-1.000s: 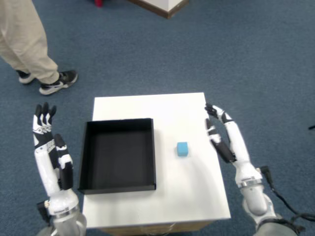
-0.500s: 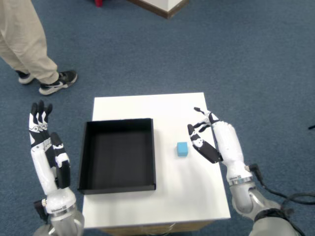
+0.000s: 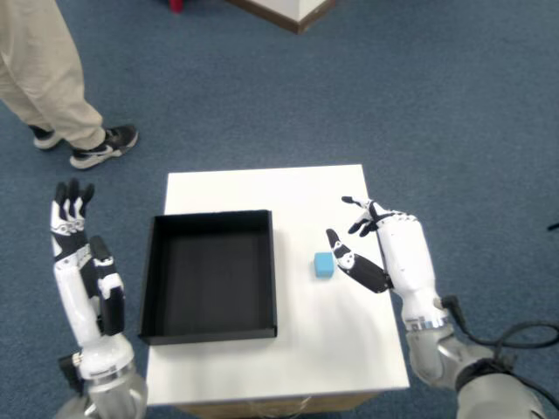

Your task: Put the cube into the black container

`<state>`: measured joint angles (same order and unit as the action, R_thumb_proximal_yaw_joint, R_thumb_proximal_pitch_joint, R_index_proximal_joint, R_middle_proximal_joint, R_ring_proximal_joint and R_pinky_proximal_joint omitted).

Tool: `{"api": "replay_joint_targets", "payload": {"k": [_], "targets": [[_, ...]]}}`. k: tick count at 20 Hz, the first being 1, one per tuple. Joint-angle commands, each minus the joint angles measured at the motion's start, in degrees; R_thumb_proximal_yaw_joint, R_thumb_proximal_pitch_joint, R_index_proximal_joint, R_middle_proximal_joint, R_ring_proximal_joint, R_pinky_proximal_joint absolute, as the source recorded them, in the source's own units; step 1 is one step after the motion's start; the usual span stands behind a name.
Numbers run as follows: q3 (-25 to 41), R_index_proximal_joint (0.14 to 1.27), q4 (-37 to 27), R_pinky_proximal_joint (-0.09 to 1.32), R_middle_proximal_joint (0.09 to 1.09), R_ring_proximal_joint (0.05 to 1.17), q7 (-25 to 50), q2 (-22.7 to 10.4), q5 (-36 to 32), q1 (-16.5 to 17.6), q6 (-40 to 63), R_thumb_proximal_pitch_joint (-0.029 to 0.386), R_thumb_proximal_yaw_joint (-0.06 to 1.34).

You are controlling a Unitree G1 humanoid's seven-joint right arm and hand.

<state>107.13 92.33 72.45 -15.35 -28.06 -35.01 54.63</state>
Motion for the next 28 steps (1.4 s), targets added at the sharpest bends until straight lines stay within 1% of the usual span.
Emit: {"api": "replay_joint_targets", "payload": {"k": [1,5,8,13,14,16,22,28], "targets": [[1.3,0.5,-0.8,1.02,0.94,1.02,5.7,-2.1,0.8,-3.6,-2.2,0.105,0.54],[3.3,0.53,-3.7,1.09,0.95,1.04,7.9,-4.0,2.7,-2.9,-7.7,0.085,0.57],[3.5,0.55,-5.8,1.14,0.92,1.05,6.8,-5.0,2.9,-2.1,-12.3,0.071,0.6],[3.5,0.59,-7.9,1.16,0.91,1.05,5.3,-5.5,2.7,-2.2,-15.8,0.042,0.61],[3.6,0.6,-8.1,1.16,0.9,1.05,3.4,-5.5,2.7,-2.1,-17.5,0.036,0.61],[3.5,0.6,-8.5,1.16,0.9,1.05,1.3,-5.2,2.4,-2.1,-19.5,0.027,0.61],[2.8,0.62,-9.0,1.18,0.91,1.06,-0.7,-3.7,1.7,-3.0,-21.9,0.0,0.59],[4.1,0.62,-9.0,1.2,0.91,1.07,-3.2,-2.1,2.8,-3.5,-25.2,-0.009,0.55]]}}
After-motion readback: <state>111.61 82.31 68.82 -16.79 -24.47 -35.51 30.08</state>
